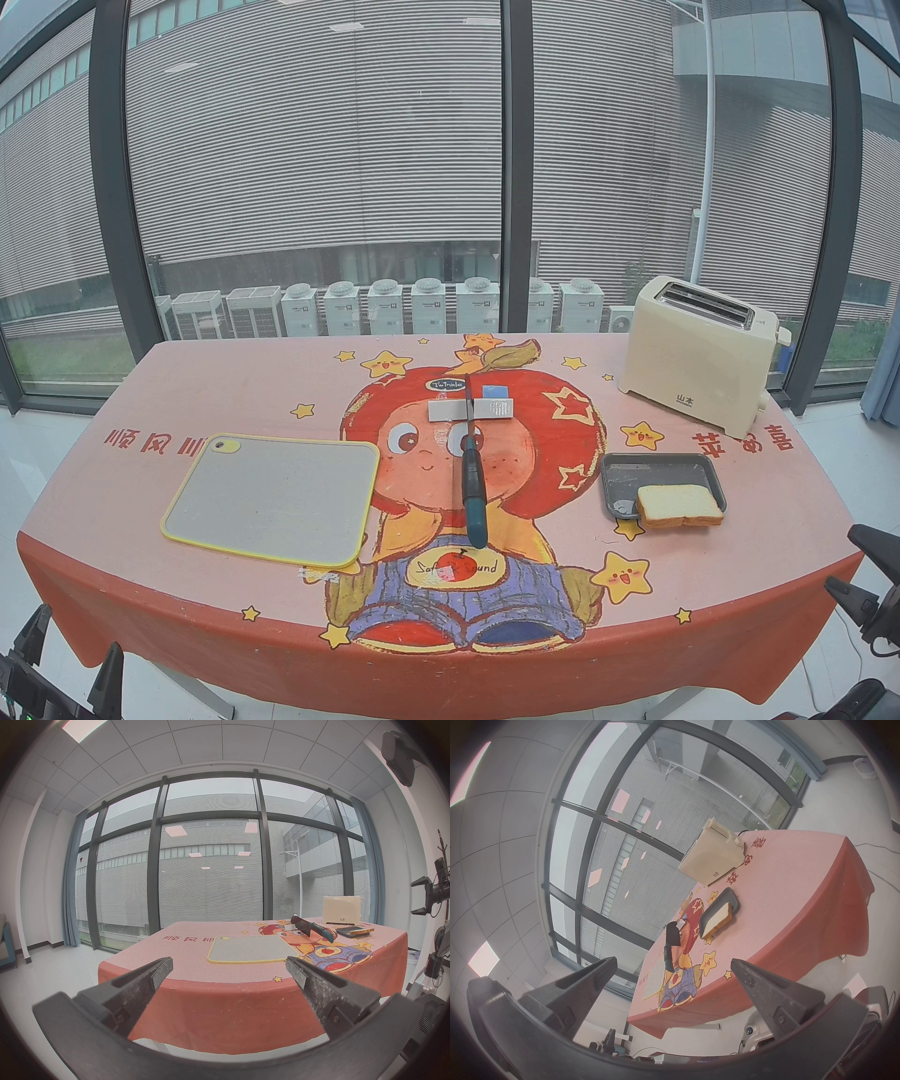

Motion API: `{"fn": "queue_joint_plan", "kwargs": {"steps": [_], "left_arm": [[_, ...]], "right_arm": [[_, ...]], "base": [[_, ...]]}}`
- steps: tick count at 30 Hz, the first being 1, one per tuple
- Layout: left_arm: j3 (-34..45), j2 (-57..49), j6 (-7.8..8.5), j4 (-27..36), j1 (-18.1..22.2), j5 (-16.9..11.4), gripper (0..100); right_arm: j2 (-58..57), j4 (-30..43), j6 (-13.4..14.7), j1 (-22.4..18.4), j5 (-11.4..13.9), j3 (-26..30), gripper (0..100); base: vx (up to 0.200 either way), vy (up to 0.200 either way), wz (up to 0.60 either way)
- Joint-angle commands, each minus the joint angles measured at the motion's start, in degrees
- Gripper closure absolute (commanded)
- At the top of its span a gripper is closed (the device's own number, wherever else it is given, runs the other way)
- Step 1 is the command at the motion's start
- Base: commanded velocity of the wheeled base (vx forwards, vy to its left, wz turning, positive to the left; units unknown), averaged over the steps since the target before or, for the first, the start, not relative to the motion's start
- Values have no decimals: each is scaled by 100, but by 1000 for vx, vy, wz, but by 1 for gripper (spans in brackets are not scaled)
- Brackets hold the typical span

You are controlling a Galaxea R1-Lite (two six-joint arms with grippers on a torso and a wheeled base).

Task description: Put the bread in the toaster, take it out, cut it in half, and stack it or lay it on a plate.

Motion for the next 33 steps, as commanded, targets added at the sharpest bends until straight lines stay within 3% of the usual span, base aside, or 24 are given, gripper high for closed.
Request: {"fn": "queue_joint_plan", "kwargs": {"steps": [1,5,9,10,15,33], "left_arm": [[101,9,2,-1,2,2,0],[101,9,2,-1,2,2,0],[101,9,2,-1,2,2,0],[101,9,2,-1,2,2,0],[101,9,2,-1,2,2,0],[101,9,2,-1,2,-6,0]], "right_arm": [[568,-65,197,5,76,-87,0],[884,-276,672,5,129,-184,0],[1051,-417,769,14,173,-184,0],[1288,-522,856,40,279,-184,0],[1728,-971,1208,111,305,-175,0],[2229,-1647,1278,330,437,-131,0]], "base": [[0,0,0],[0,0,0],[0,0,0],[0,0,0],[0,0,0],[0,0,0]]}}
